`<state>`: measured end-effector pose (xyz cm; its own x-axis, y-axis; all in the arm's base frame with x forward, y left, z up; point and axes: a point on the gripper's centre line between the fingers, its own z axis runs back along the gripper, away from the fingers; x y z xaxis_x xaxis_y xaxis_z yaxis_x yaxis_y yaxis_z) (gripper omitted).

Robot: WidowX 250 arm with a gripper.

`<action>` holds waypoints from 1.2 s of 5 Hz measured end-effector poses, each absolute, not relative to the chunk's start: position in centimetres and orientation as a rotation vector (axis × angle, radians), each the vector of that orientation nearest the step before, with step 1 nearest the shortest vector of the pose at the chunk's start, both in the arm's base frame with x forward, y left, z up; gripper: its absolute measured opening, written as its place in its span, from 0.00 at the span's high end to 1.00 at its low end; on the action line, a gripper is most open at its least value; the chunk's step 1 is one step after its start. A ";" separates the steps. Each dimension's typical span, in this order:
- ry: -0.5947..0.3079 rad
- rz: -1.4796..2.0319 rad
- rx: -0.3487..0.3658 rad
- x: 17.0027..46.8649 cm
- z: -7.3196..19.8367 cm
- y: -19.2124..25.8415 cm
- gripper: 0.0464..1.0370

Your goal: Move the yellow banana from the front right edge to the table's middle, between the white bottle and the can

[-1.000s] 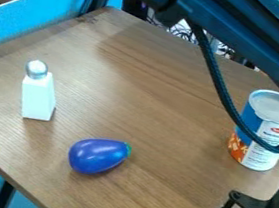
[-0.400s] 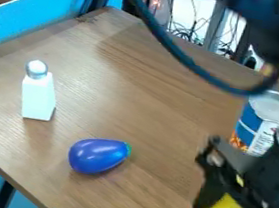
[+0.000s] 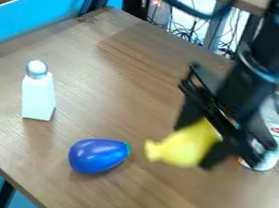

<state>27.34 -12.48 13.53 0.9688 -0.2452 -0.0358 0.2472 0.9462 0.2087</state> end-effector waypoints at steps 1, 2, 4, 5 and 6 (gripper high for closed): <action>0.000 -0.206 0.189 29.8 14.3 -8.5 0.43; -0.016 -0.135 0.178 31.2 14.7 -5.1 0.43; 0.011 0.037 0.129 34.9 11.9 -3.0 0.43; 0.013 0.064 0.143 36.5 10.0 -3.0 0.43; 0.044 0.074 0.170 37.2 7.4 -2.9 0.43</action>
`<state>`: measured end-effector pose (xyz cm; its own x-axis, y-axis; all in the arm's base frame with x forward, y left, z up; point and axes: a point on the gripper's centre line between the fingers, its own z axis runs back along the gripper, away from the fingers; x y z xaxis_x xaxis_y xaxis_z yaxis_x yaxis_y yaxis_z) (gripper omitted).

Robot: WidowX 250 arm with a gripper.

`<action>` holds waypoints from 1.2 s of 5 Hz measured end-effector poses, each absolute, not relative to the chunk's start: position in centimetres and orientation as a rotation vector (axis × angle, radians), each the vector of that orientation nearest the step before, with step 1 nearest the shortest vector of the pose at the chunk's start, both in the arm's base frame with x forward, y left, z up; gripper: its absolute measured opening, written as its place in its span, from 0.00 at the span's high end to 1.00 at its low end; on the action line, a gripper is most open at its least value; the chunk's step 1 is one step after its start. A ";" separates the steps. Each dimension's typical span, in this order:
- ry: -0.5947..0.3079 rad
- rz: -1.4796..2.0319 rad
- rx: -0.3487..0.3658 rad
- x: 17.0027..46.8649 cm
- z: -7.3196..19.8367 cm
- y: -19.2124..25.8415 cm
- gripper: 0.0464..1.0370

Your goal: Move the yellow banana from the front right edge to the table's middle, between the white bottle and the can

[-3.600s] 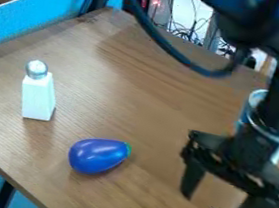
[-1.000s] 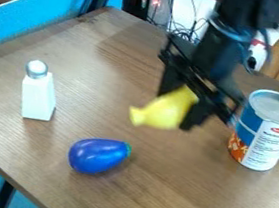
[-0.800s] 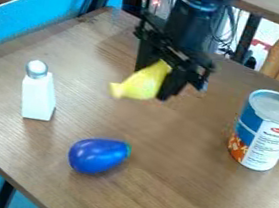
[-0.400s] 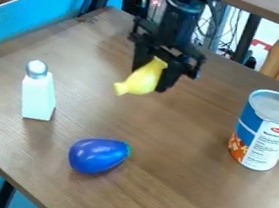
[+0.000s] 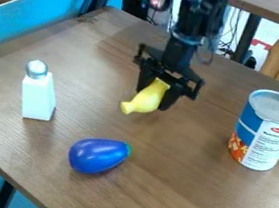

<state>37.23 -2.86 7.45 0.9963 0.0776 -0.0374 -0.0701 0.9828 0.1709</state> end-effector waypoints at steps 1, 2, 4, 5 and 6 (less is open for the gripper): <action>0.063 0.074 0.171 37.4 6.1 -2.8 0.43; 0.045 0.110 0.123 37.8 5.9 -2.5 0.43; 0.031 0.195 0.063 35.7 6.7 -1.3 0.07; -0.067 0.228 0.044 35.3 10.2 -0.1 0.03; -0.094 0.236 0.009 34.3 11.4 0.1 0.03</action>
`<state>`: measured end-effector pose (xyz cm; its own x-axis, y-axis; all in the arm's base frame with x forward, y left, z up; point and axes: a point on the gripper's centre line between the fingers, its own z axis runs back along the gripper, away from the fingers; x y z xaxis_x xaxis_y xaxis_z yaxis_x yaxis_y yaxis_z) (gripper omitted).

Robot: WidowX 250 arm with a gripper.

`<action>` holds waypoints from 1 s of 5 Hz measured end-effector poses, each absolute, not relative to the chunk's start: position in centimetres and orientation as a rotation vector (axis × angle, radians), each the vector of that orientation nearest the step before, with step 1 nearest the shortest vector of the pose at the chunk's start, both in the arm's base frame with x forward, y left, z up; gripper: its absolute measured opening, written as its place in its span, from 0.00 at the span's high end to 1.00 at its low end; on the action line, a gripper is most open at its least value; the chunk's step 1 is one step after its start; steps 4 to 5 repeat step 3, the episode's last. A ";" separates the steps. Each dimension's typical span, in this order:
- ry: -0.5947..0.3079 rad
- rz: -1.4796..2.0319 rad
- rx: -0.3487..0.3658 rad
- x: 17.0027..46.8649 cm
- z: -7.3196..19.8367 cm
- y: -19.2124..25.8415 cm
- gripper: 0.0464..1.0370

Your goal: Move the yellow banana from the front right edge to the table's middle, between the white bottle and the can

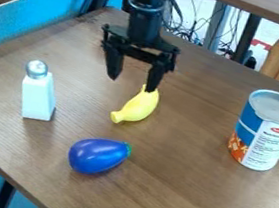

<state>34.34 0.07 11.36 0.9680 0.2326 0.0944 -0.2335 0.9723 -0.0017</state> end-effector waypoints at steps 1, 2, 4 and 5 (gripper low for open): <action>-0.052 0.115 0.040 32.5 13.5 0.3 0.03; 0.048 -0.041 0.135 29.0 14.3 -2.8 0.03; 0.084 -0.188 0.167 26.5 14.5 -6.8 0.03; 0.084 -0.188 0.167 26.5 14.5 -6.8 0.03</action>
